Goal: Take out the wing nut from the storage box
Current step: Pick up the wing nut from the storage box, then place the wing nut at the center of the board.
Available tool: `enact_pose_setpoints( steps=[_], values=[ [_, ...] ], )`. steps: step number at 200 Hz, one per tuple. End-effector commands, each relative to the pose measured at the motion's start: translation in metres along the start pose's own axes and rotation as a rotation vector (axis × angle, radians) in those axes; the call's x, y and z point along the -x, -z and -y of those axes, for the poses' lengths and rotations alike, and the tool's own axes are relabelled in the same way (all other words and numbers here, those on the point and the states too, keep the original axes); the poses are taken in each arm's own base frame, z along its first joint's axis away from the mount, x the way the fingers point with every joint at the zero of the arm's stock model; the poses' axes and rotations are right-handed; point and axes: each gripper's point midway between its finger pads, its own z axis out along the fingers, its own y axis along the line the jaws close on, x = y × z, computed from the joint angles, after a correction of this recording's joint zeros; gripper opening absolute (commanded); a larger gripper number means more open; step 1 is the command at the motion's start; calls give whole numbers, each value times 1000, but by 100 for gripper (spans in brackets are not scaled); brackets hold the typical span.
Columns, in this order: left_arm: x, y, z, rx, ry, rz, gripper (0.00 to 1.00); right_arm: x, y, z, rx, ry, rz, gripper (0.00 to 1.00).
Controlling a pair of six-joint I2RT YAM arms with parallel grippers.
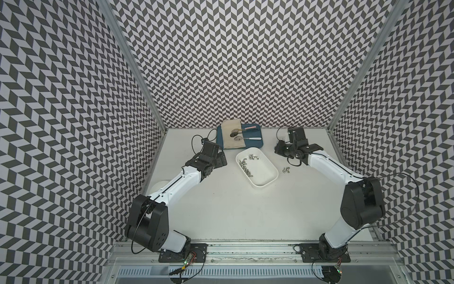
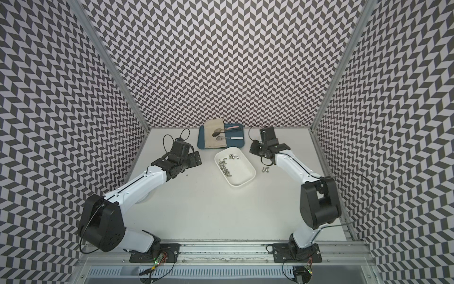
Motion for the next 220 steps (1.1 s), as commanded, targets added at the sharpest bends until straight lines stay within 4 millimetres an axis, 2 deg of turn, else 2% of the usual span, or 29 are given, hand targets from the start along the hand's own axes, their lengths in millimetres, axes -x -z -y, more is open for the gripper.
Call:
enact_pose_setpoints(
  steps=[1, 29, 47, 69, 131, 220],
  values=[
    [15, 3, 16, -43, 12, 38, 95, -3, 10, 44, -64, -25, 2, 0],
    [16, 3, 19, -47, 12, 40, 95, -14, 8, 89, -128, -79, -16, 0],
    [16, 3, 19, -47, 11, 40, 95, -23, 0, 105, -155, -88, -40, 0],
    [16, 3, 18, -43, 13, 39, 95, -31, -11, 116, -183, -86, -68, 0],
    [14, 4, 14, -31, 23, 42, 95, -48, -37, 131, -213, -86, -127, 0],
    [14, 3, 13, -28, 24, 43, 95, -63, -49, 133, -189, -105, -184, 2]
  ],
)
